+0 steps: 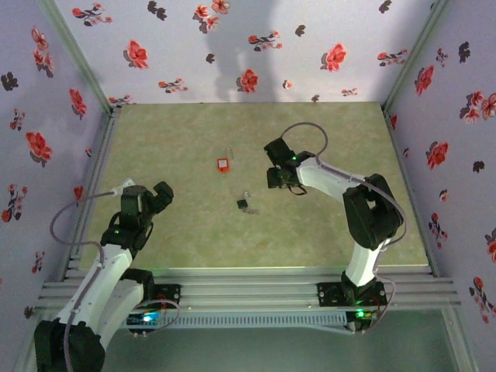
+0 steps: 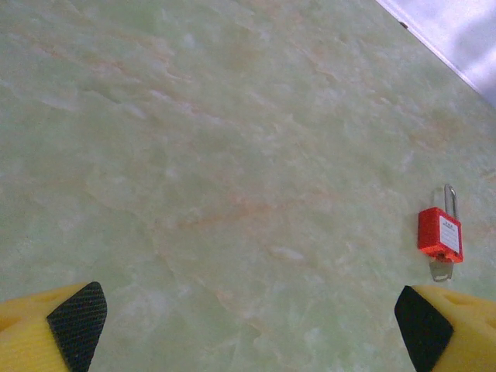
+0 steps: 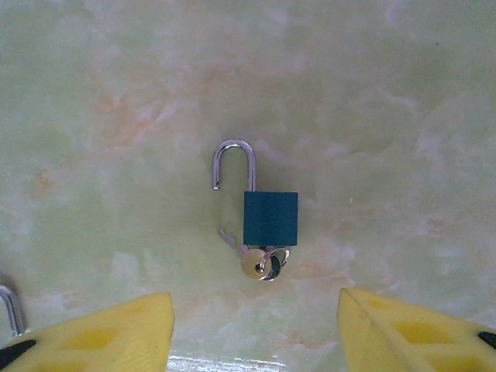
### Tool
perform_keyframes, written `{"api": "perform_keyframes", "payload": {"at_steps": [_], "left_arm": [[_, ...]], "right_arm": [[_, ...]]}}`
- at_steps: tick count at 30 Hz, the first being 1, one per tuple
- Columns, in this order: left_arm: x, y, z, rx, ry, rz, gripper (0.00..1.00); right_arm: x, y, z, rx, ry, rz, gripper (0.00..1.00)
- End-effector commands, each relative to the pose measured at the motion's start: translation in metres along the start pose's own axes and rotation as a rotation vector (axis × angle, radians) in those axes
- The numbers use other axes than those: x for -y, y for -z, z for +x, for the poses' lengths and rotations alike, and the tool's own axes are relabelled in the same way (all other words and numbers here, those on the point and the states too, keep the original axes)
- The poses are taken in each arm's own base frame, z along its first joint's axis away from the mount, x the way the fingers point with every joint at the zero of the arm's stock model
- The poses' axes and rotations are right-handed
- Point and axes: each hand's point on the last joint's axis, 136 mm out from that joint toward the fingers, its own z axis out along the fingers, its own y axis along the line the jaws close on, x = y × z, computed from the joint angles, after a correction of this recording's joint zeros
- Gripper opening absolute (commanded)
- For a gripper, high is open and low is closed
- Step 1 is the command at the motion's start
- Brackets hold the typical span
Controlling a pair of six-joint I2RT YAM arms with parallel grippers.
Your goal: Lock with the key
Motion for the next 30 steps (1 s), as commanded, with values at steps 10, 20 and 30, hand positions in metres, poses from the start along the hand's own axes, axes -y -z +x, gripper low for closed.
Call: {"api": "perform_keyframes", "payload": {"at_steps": [10, 20, 30], "left_arm": [[0.003, 0.001, 0.002, 0.000, -0.026, 0.023, 1.00], [0.003, 0.001, 0.002, 0.001, -0.029, 0.023, 1.00], [0.004, 0.002, 0.001, 0.001, -0.031, 0.023, 1.00]], "right_arm": [[0.008, -0.021, -0.003, -0.069, -0.032, -0.024, 0.51], [0.008, -0.034, -0.005, -0.098, -0.019, -0.019, 0.45], [0.015, -0.045, -0.007, -0.115, -0.034, -0.014, 0.41]]}}
